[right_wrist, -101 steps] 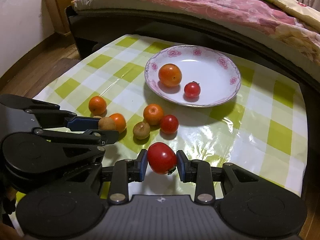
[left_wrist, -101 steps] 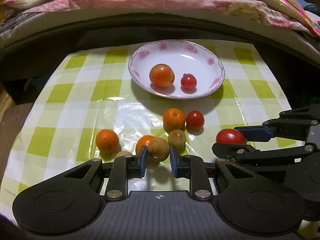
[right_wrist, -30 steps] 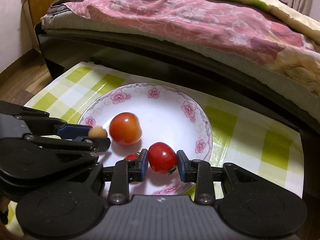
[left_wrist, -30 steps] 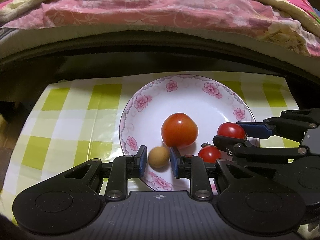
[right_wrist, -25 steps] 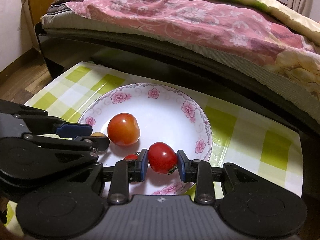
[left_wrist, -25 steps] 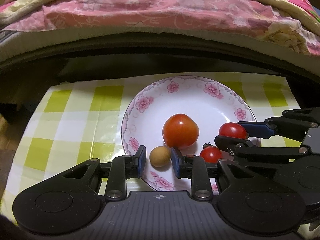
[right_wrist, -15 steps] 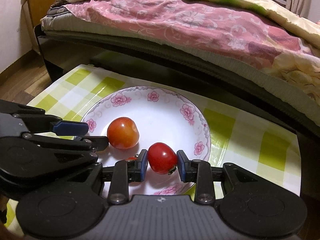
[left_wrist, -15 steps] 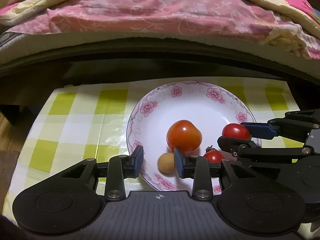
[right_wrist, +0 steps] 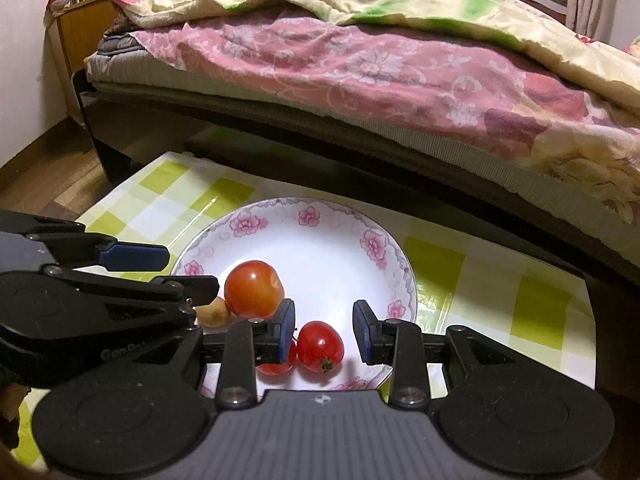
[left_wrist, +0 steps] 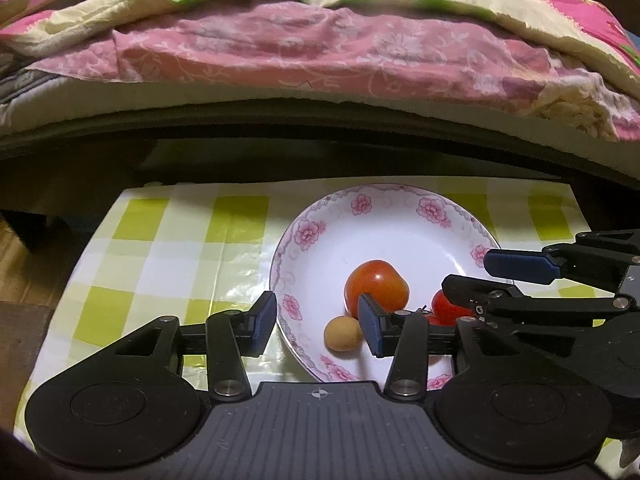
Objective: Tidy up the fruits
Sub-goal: 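Lower the longan and red tomato into the plate and open both grippers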
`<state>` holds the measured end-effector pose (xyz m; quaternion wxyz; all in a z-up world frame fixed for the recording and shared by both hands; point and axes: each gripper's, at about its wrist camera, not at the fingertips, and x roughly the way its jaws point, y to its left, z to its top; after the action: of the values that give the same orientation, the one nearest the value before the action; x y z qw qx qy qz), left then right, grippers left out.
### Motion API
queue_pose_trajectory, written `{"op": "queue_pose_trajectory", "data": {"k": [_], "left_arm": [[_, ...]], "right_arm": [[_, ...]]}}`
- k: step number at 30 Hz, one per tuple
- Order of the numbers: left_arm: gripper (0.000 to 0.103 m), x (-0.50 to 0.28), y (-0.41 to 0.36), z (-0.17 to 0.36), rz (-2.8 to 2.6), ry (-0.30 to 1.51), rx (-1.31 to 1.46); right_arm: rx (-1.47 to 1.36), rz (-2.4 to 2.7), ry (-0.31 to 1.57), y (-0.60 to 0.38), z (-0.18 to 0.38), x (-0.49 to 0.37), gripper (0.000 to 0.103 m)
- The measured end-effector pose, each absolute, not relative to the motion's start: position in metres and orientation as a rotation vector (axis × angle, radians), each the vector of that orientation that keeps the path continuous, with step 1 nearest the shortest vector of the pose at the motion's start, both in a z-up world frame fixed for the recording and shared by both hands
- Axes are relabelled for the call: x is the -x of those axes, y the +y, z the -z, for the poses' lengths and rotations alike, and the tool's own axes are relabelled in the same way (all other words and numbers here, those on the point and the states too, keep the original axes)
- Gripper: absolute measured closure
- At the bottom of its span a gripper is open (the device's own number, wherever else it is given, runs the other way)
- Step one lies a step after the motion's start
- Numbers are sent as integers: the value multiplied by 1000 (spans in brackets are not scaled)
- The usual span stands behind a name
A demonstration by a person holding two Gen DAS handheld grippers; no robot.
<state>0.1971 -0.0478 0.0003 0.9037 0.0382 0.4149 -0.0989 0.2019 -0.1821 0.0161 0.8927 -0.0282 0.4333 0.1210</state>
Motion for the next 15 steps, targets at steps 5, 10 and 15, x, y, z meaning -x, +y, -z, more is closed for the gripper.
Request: {"op": "queue_pose_trajectory", "data": {"k": [5,10,15], "left_arm": [[47,-191,-45,-3,204,852,-82],[45,-187,-45,-6,204,853,-85],[42,-176,-40,-8,203,855,-84]], "right_arm": [[54,-258,889,-181,-20,-198,67],[54,-266,885,-179,-24,-192,67],[51,-278,887,-177,-26,-185,67]]}}
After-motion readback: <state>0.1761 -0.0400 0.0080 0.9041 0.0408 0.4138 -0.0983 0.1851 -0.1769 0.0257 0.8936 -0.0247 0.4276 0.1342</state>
